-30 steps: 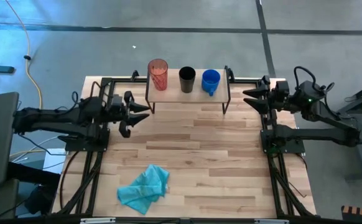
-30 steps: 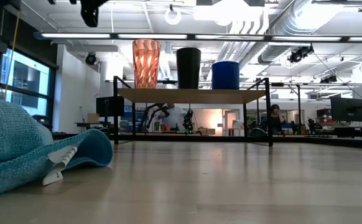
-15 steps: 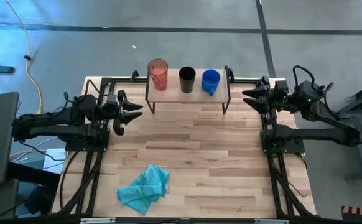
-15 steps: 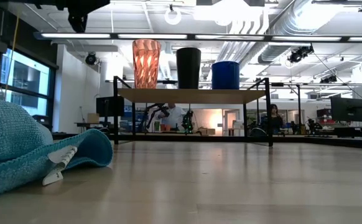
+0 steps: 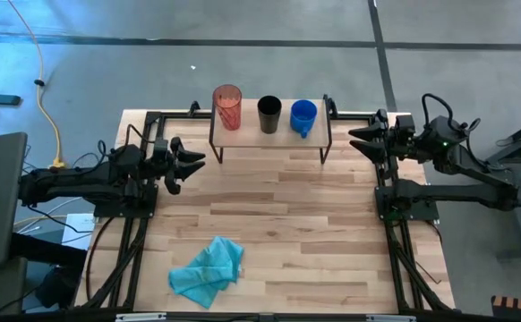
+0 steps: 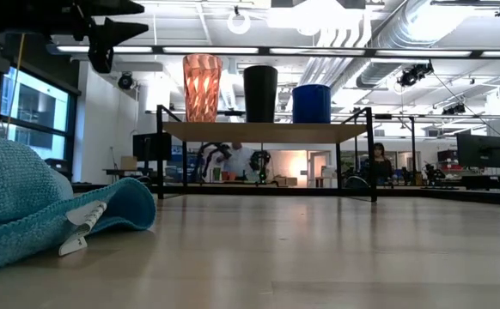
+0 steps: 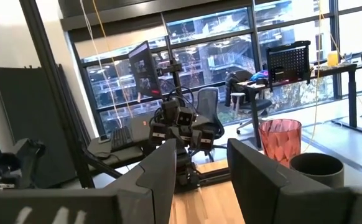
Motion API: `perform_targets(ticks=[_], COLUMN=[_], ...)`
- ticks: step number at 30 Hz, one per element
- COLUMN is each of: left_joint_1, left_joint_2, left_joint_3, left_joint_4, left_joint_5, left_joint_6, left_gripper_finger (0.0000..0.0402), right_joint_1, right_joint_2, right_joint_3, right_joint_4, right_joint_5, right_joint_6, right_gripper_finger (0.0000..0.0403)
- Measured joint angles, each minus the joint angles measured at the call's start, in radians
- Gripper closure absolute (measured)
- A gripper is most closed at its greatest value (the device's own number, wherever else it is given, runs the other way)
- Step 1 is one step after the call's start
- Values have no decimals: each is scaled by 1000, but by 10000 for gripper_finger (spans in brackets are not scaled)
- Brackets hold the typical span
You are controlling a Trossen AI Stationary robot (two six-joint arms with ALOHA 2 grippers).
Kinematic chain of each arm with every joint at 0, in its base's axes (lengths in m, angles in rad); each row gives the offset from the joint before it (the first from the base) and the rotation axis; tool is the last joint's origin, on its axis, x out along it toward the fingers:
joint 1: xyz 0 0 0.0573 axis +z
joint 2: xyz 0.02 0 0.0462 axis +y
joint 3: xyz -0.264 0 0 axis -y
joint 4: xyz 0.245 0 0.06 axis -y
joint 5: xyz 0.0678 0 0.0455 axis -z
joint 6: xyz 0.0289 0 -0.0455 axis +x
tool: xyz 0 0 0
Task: Stack small to large cups/mugs on shelf
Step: Return to Home Position
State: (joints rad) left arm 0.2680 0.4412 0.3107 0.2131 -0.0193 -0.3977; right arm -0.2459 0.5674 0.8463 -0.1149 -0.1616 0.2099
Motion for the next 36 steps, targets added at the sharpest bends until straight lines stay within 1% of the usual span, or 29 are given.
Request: perform_targets(ticks=[4, 13, 17, 21, 24, 27, 31, 36], left_joint_1=[-20, -171, -206, -203, -203, -203, -203, -203], left_joint_2=[2, 2, 2, -1, -1, -7, -14, -15], left_joint_3=[0, 0, 0, 0, -9, -67, -148, -199], left_joint_4=[-7, -63, -66, -48, -44, 18, 153, 171], left_joint_5=[-18, -204, -260, -238, -229, -227, -189, -179], left_joint_6=[1, 17, 59, 86, 103, 102, 85, 109], left_gripper_finger=[263, 263, 263, 265, 279, 301, 322, 329], right_joint_1=[0, 0, 0, 0, 0, 0, 0, 0], right_joint_2=[0, 0, 0, 0, 0, 0, 0, 0], right_joint_3=[0, 0, 0, 0, 0, 0, 0, 0], right_joint_4=[0, -27, -28, -27, -27, -23, -13, 0], right_joint_5=[0, -1, -1, -1, -1, -1, -1, 47], right_joint_6=[18, 12, -8, -8, -8, -2, 27, 44], right_gripper_finger=[267, 267, 267, 267, 267, 267, 267, 267])
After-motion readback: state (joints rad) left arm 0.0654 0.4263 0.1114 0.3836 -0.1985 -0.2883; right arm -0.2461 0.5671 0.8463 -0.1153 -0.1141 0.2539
